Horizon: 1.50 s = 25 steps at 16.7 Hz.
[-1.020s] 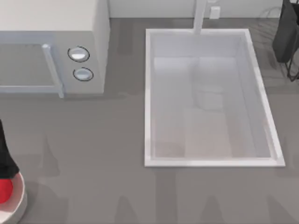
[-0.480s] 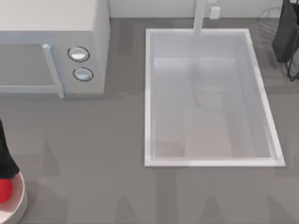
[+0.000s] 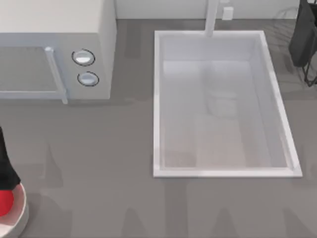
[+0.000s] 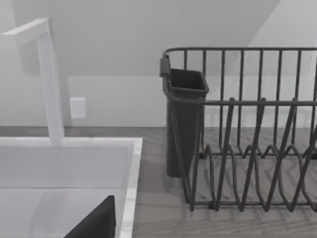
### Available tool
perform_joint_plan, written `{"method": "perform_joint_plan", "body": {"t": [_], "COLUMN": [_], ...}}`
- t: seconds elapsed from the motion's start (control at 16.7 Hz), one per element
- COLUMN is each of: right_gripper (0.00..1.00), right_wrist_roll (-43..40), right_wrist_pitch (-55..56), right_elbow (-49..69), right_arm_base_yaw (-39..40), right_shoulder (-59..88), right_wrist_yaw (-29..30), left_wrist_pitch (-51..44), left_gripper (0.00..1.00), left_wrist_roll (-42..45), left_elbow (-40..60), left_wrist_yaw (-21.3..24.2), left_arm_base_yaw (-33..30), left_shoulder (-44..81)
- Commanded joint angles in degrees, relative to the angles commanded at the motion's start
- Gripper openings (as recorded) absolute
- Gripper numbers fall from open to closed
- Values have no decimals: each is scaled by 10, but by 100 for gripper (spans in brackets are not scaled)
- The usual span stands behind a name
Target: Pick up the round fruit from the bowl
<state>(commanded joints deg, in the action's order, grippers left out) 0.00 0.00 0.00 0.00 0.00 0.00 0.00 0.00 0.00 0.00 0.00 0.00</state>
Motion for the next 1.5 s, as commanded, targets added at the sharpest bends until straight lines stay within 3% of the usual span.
{"method": "perform_joint_plan", "body": {"t": [0.3,0.48,1.2,1.5], "right_gripper": [100,100,100,100], "right_wrist_roll": [0,0,0,0], "right_wrist_pitch": [0,0,0,0], "right_elbow": [0,0,0,0], "right_arm_base_yaw": [0,0,0,0], "right_shoulder": [0,0,0,0], "right_wrist_yaw": [0,0,0,0], "left_wrist_pitch": [-7,-60,-497,-611], "left_gripper": [100,100,100,100], "left_wrist_roll": [0,3,25,30], "left_elbow": [7,53,399,490], "left_wrist_yaw": [0,0,0,0], "left_arm_base_yaw": [0,2,17,21], "left_shoulder": [7,63,622,762]}}
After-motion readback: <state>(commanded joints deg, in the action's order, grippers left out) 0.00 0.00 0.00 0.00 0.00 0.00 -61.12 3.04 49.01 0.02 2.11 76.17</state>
